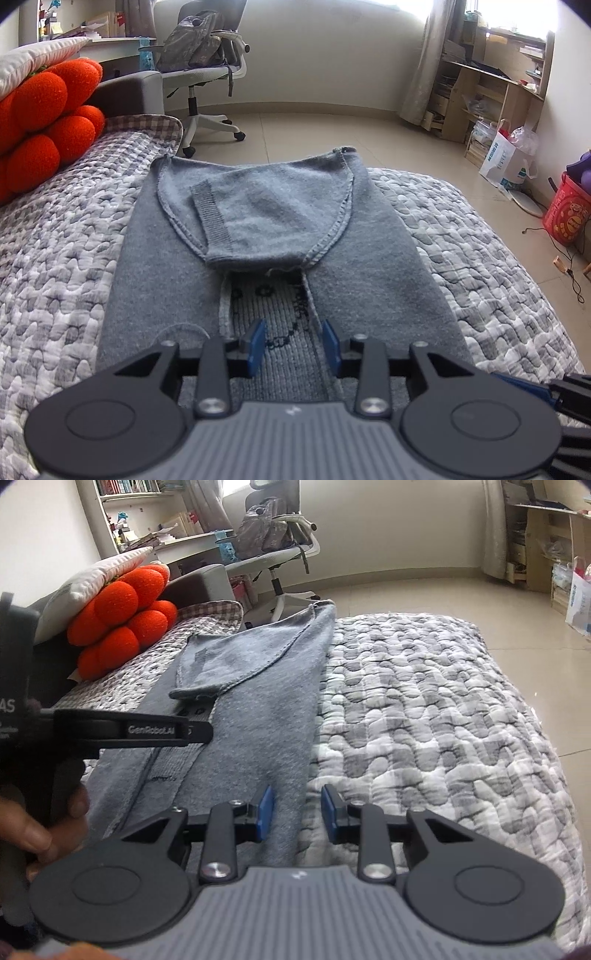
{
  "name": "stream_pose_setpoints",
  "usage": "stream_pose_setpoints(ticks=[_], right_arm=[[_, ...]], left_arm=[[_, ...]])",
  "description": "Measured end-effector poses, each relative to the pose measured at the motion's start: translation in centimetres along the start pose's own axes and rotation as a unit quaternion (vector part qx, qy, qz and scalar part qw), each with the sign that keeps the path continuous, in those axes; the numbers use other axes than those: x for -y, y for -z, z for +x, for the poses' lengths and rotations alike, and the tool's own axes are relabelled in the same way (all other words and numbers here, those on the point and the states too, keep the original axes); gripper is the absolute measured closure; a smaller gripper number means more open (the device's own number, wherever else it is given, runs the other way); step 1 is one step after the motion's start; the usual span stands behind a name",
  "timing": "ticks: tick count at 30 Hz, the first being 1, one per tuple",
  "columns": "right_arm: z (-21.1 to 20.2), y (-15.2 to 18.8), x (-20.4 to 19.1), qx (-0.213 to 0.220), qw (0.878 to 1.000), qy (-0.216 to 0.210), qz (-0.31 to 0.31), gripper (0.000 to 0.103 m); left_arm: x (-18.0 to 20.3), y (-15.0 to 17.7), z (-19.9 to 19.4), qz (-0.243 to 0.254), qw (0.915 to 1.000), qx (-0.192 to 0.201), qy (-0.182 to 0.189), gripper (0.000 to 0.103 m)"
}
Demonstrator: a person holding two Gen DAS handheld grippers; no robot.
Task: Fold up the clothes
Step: 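Open the left gripper and pull it back from the folded sweater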
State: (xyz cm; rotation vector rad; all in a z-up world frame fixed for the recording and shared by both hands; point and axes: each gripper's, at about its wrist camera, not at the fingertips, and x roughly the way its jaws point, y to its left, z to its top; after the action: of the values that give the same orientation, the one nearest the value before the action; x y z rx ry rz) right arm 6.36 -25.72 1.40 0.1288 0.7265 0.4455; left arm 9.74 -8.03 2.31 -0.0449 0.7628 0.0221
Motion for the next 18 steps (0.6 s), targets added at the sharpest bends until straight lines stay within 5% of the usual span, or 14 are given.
stream_pose_setpoints(ticks=[18], right_arm=[[-0.9, -0.7, 1.3, 0.024, 0.999, -0.009, 0.031, 0.071]], left_arm=[[-0.8, -0.3, 0.0, -0.004, 1.0, -0.001, 0.0, 0.059]])
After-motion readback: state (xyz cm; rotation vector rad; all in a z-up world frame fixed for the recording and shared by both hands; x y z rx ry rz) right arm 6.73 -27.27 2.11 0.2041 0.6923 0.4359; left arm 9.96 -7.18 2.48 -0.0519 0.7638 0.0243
